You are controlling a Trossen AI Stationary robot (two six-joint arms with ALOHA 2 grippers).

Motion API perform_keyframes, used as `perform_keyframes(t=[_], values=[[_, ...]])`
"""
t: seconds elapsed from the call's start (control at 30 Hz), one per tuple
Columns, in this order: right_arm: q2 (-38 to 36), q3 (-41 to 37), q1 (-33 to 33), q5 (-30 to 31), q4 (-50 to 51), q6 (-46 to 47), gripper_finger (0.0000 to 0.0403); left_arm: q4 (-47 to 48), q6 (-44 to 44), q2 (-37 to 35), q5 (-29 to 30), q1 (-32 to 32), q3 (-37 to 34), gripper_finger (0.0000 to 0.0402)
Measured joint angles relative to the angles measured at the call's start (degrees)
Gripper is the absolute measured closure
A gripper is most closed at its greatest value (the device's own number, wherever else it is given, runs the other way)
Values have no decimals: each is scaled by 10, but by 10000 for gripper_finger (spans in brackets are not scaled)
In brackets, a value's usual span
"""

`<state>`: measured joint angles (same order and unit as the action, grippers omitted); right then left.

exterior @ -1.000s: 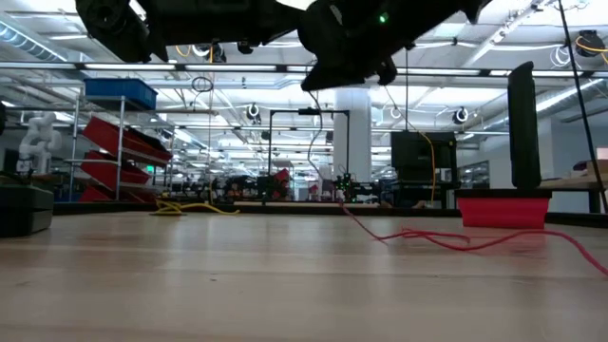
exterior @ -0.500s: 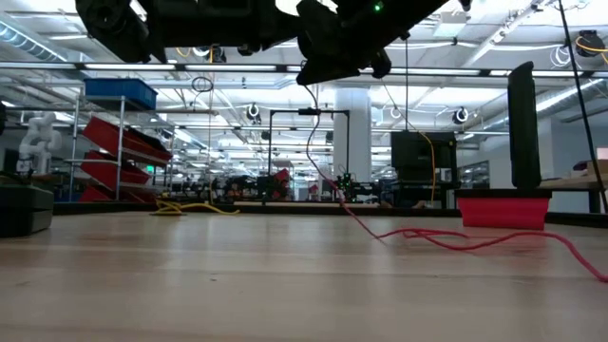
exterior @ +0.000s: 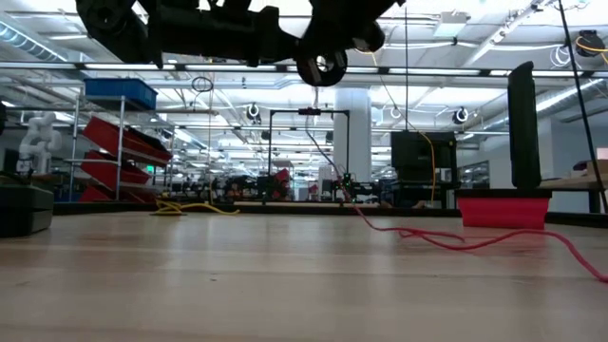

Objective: Coil cords
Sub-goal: Coil the red wire onto the black spool

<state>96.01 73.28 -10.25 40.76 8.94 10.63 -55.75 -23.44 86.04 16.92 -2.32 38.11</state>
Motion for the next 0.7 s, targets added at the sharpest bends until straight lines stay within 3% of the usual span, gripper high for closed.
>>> perform_keyframes(t=[0.23,0.7], values=[[-14,66,-4,32,209,63,403,27,0,0,0,1,0,401],[-76,70,-7,36,376,145,403,31,0,0,-3,17,0,401]])
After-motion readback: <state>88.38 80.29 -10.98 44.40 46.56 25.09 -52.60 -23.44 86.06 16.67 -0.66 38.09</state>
